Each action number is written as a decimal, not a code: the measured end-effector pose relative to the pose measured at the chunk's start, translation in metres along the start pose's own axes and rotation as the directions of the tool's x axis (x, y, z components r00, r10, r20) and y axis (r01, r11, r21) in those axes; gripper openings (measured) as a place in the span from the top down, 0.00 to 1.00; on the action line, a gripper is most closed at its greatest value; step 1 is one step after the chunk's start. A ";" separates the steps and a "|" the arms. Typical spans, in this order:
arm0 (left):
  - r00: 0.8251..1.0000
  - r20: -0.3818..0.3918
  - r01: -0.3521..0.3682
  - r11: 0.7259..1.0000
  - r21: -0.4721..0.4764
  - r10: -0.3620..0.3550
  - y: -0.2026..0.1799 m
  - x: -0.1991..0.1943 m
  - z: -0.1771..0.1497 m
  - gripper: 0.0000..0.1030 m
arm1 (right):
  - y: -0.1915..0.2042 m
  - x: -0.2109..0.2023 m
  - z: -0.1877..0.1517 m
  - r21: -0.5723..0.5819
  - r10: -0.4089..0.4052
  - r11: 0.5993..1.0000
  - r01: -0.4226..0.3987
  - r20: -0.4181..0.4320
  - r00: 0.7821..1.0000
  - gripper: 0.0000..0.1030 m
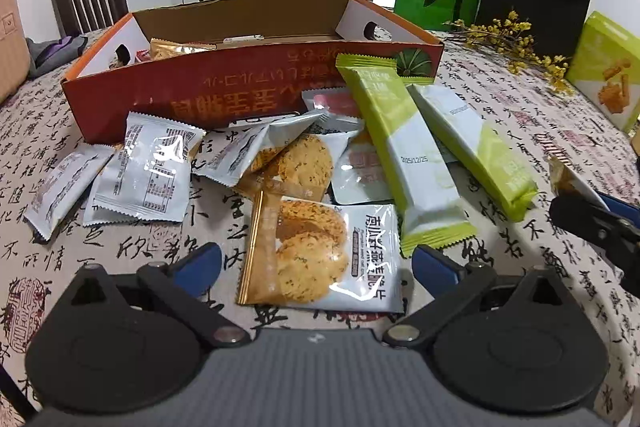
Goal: Organize snacks
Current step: 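Grasp a white sachet with the right tool while the left tool grasps a cracker packet, then carry both packets into the box and open both tools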
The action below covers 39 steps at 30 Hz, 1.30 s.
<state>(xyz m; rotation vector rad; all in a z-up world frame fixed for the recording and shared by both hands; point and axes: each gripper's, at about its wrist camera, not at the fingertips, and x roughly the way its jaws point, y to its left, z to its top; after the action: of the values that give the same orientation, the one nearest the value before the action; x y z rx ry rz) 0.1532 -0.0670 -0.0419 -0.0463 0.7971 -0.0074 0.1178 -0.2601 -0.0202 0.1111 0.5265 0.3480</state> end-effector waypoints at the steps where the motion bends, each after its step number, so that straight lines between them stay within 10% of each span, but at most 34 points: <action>1: 1.000 0.003 -0.010 1.000 0.007 0.010 -0.002 0.001 0.000 0.00 | 0.000 0.001 0.000 0.001 -0.001 1.000 0.001 -0.001 1.000 0.59; 7: 0.998 0.026 -0.050 0.998 0.032 0.049 -0.009 0.001 -0.005 0.01 | -0.001 0.006 -0.002 0.010 -0.006 1.000 0.006 -0.007 1.000 0.59; 14: 0.998 0.058 -0.016 0.999 0.044 0.013 -0.002 -0.012 -0.008 0.30 | -0.003 0.005 -0.002 0.015 -0.011 1.000 0.011 -0.004 1.000 0.59; 27: 0.991 0.125 0.049 0.998 0.025 -0.052 0.016 -0.041 -0.011 0.30 | 0.005 0.003 0.002 0.002 -0.007 1.000 0.007 0.008 1.000 0.59; 39: 0.948 0.315 0.046 0.999 -0.015 -0.039 0.042 -0.088 0.026 0.30 | 0.026 -0.001 0.042 -0.055 0.035 0.998 -0.030 0.103 0.994 0.59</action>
<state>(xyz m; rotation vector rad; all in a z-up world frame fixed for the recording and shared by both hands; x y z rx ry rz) 0.1094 -0.0218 0.0371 -0.0840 0.4765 -0.0316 0.1302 -0.2365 0.0214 0.0856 0.4127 0.3858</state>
